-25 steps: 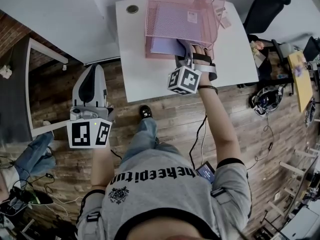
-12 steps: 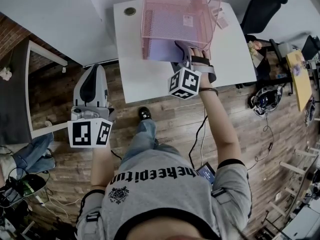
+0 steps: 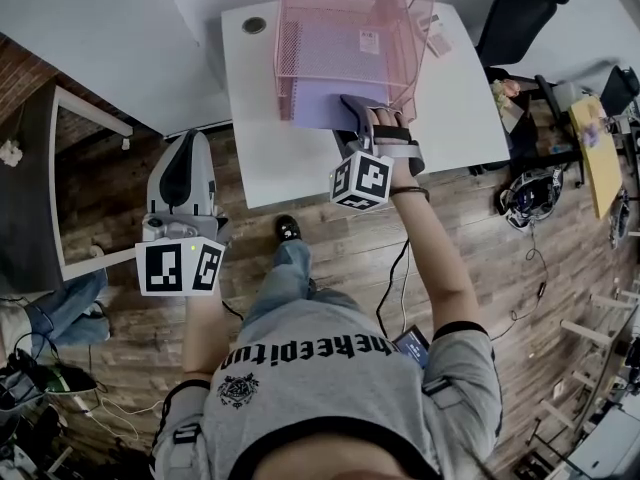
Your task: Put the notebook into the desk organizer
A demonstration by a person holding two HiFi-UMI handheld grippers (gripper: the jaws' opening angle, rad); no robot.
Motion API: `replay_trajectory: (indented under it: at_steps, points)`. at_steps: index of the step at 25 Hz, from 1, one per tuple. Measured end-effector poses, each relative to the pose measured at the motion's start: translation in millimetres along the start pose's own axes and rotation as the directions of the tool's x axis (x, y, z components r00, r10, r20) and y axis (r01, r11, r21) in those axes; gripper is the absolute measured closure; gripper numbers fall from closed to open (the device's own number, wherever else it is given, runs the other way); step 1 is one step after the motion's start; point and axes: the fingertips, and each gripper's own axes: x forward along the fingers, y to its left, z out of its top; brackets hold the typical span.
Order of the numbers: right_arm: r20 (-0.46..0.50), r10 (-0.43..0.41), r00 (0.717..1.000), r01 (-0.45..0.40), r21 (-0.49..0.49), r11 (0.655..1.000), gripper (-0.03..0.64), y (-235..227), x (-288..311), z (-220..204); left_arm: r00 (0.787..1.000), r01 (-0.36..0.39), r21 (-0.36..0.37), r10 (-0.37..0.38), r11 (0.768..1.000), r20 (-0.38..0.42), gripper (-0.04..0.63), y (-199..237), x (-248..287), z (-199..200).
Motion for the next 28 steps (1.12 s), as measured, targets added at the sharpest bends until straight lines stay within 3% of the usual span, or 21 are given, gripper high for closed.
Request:
replay_trajectory:
  at_steps: [7, 12, 17, 22, 25, 28]
  points:
    - [0.033, -0.008, 0.999, 0.006, 0.059, 0.998, 0.417, 2, -24, 6, 1.000, 0.029, -0.002, -0.029, 1.000, 0.007, 0.592, -12, 2, 3]
    - [0.085, 0.035, 0.996, -0.052, 0.212, 0.976, 0.420, 4, -49, 13, 0.998, 0.055, 0.002, -0.055, 0.998, 0.019, 0.592, -26, -3, 11]
    - [0.136, 0.024, 0.990, -0.072, 0.357, 0.931, 0.443, -5, -75, 22, 0.996, 0.081, 0.010, -0.081, 0.997, 0.028, 0.592, -40, -8, 20]
    - [0.146, -0.055, 0.988, -0.021, 0.478, 0.878, 0.588, -20, -100, 24, 0.993, 0.111, 0.016, -0.112, 0.994, 0.045, 0.592, -52, -14, 30]
    - [0.150, -0.077, 0.986, -0.015, 0.533, 0.846, 0.607, -25, -114, 24, 0.990, 0.129, 0.019, -0.130, 0.991, 0.054, 0.591, -59, -19, 35]
    - [0.166, -0.097, 0.981, -0.026, 0.614, 0.789, 0.615, -31, -128, 24, 0.987, 0.145, 0.020, -0.146, 0.989, 0.065, 0.592, -66, -23, 40]
